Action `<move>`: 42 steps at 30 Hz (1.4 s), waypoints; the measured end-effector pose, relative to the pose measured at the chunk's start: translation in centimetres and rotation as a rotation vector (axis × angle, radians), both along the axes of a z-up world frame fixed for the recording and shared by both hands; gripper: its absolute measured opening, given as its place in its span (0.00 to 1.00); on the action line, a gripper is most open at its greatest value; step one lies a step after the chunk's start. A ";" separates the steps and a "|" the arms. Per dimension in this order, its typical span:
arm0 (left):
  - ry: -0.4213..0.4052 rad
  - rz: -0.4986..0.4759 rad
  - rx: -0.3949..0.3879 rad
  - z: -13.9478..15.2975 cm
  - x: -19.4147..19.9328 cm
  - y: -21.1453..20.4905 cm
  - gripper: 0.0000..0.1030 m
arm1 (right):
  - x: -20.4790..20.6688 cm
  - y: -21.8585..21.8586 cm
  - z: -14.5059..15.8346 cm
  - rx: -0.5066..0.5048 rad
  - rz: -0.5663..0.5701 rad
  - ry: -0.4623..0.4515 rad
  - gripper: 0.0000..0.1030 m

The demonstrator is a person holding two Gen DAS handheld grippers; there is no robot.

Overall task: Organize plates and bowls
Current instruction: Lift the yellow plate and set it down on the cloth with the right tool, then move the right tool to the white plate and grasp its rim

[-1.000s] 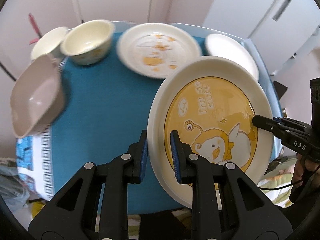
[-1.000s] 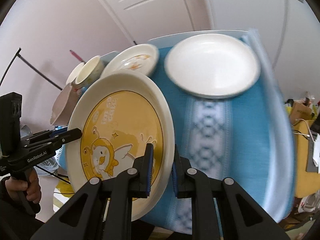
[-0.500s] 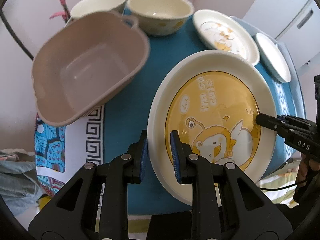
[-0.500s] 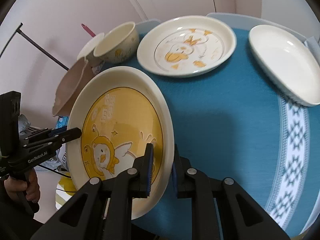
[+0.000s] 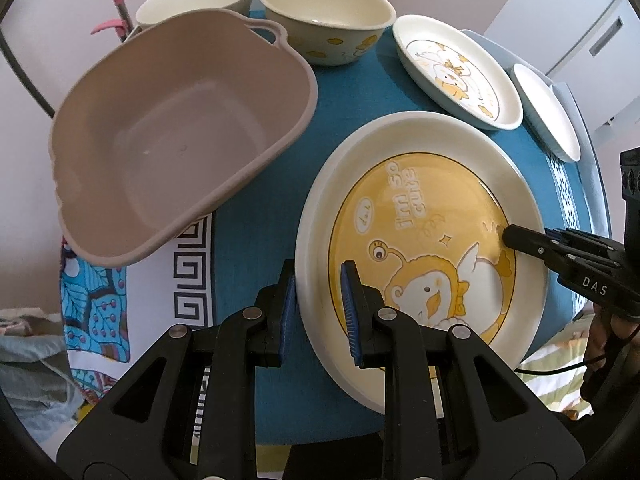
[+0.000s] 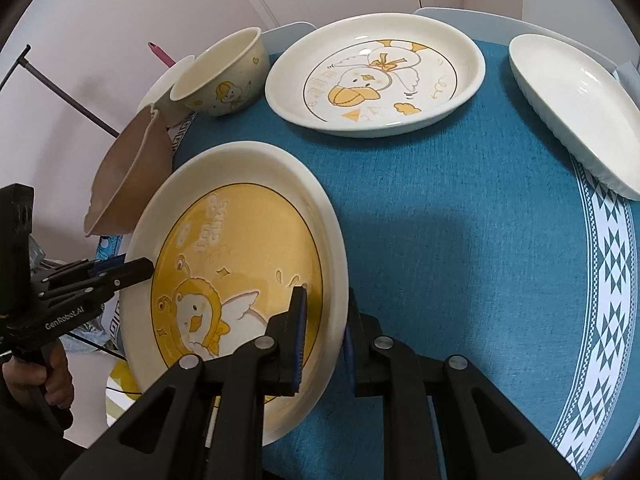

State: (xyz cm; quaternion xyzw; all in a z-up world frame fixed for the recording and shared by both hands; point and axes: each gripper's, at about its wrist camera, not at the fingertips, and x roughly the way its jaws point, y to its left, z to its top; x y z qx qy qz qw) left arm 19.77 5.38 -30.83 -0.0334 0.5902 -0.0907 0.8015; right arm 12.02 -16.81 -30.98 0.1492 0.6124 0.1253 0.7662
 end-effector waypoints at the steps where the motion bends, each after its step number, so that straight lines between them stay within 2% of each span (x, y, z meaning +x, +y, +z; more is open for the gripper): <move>1: -0.001 -0.002 0.001 0.0 0.0 0.0 0.18 | 0.1 0.2 0.0 -0.003 -0.001 -0.002 0.15; 7: -0.002 0.000 0.013 -0.1 0.0 0.0 0.20 | 0.0 0.5 0.1 -0.005 -0.020 0.001 0.15; 9: -0.006 -0.001 0.029 -0.2 0.0 -0.3 0.26 | 0.1 0.7 0.1 -0.013 -0.022 0.002 0.15; 10: -0.008 -0.005 0.048 -0.2 0.0 -0.4 0.37 | 0.1 0.8 0.1 -0.014 -0.026 0.003 0.15; 11: -0.012 -0.007 0.059 -0.2 -0.1 -0.4 0.54 | 0.1 0.7 0.2 -0.011 -0.030 0.003 0.15; 13: -0.042 -0.009 0.071 0.3 -0.4 -0.6 0.64 | 0.0 0.7 0.4 0.002 -0.043 -0.004 0.23; 15: -0.051 -0.012 0.060 1.1 -0.8 -0.6 0.64 | -0.2 0.4 1.0 0.015 -0.058 -0.004 0.27; 19: -0.075 -0.017 0.045 3.7 -1.6 -0.9 0.64 | -0.9 -0.7 4.2 0.009 -0.075 -0.033 0.27; 24: -0.199 -0.045 0.037 8.7 -1.9 -2.7 0.64 | -1.1 -3.2 7.9 -0.030 -0.099 -0.101 0.27; 27: -0.280 -0.092 -0.015 12.3 -1.0 -4.6 0.66 | -1.3 -5.2 10.2 -0.049 -0.160 -0.149 0.28; 28: -0.314 -0.121 -0.032 13.5 -0.4 -5.7 0.72 | -1.6 -6.1 11.0 -0.052 -0.184 -0.172 0.37; 29: -0.351 -0.149 -0.041 14.7 0.0 -6.7 0.85 | -1.5 -6.8 11.8 -0.053 -0.205 -0.192 0.47; 31: -0.423 -0.200 -0.054 16.9 1.3 -8.8 1.00 | -1.7 -8.6 13.6 -0.074 -0.259 -0.238 0.92; 32: -0.449 -0.226 -0.066 17.8 2.1 -10.0 1.00 | -1.9 -9.6 14.5 -0.094 -0.298 -0.268 0.96; 34: -0.456 -0.288 -0.100 19.0 3.9 -12.2 1.00 | -2.1 -11.3 15.8 -0.099 -0.357 -0.303 0.97; 37: -0.443 -0.373 -0.151 20.1 6.7 -15.2 1.00 | -3.1 -14.5 17.4 -0.048 -0.450 -0.371 0.99; 38: -0.434 -0.401 -0.165 20.2 7.7 -16.4 1.00 | -3.3 -15.3 17.6 -0.051 -0.470 -0.373 0.99; 40: -0.384 -0.448 -0.178 20.0 10.4 -18.8 1.00 | -2.8 -17.1 17.6 -0.084 -0.487 -0.304 0.99; 42: -0.328 -0.472 -0.199 19.4 12.7 -20.7 1.00 | -2.4 -19.0 17.0 -0.143 -0.550 -0.276 0.99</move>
